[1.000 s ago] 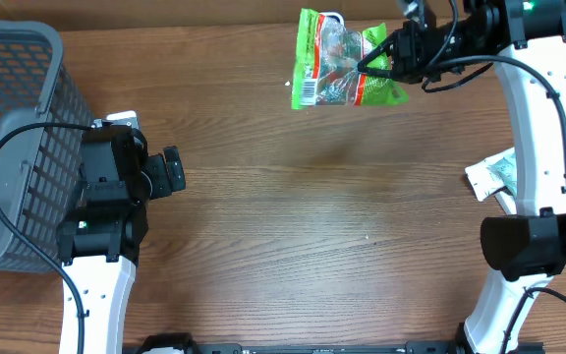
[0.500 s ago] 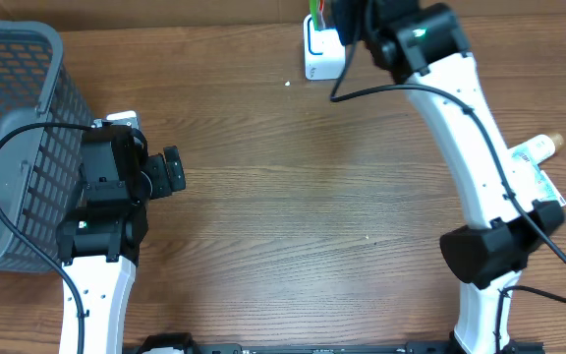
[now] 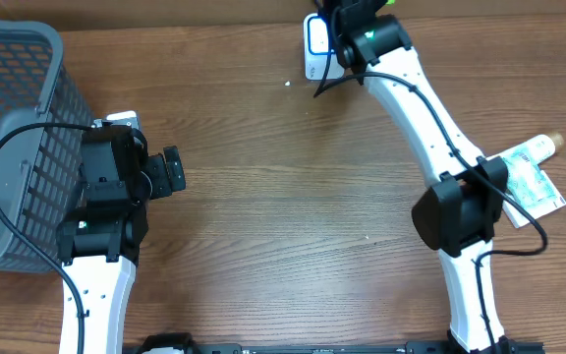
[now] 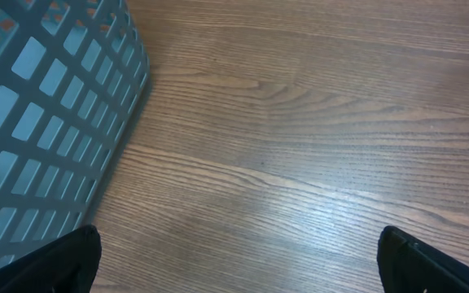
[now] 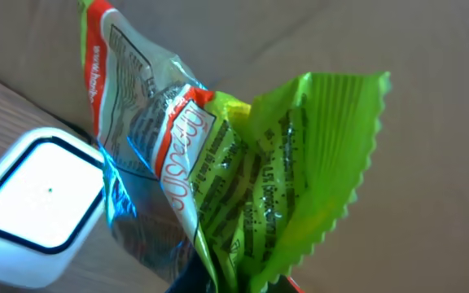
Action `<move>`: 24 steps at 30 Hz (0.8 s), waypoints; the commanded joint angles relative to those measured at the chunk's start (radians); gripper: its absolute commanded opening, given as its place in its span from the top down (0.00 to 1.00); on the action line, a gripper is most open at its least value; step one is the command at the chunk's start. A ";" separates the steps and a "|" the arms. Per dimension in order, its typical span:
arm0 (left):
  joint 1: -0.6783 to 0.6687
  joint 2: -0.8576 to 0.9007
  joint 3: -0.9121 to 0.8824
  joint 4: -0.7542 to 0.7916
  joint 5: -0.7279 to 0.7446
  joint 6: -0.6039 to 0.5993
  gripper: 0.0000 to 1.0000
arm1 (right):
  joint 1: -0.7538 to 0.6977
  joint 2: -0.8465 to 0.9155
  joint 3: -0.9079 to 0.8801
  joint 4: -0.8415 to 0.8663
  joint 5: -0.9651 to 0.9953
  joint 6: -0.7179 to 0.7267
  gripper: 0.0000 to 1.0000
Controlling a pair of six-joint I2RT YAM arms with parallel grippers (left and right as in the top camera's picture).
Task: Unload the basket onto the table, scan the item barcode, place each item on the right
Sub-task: 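Hold the Haribo bag's barcode against the scanner window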
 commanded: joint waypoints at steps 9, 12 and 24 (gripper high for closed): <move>0.004 -0.006 0.003 0.003 -0.009 0.014 0.00 | 0.006 0.048 0.016 0.140 -0.013 -0.392 0.96; 0.004 -0.006 0.003 0.003 -0.009 0.014 0.00 | 0.007 0.048 0.016 0.155 -0.027 -0.393 0.96; 0.004 -0.006 0.003 0.003 -0.009 0.014 0.00 | 0.007 0.053 0.016 0.181 -0.113 -0.438 0.96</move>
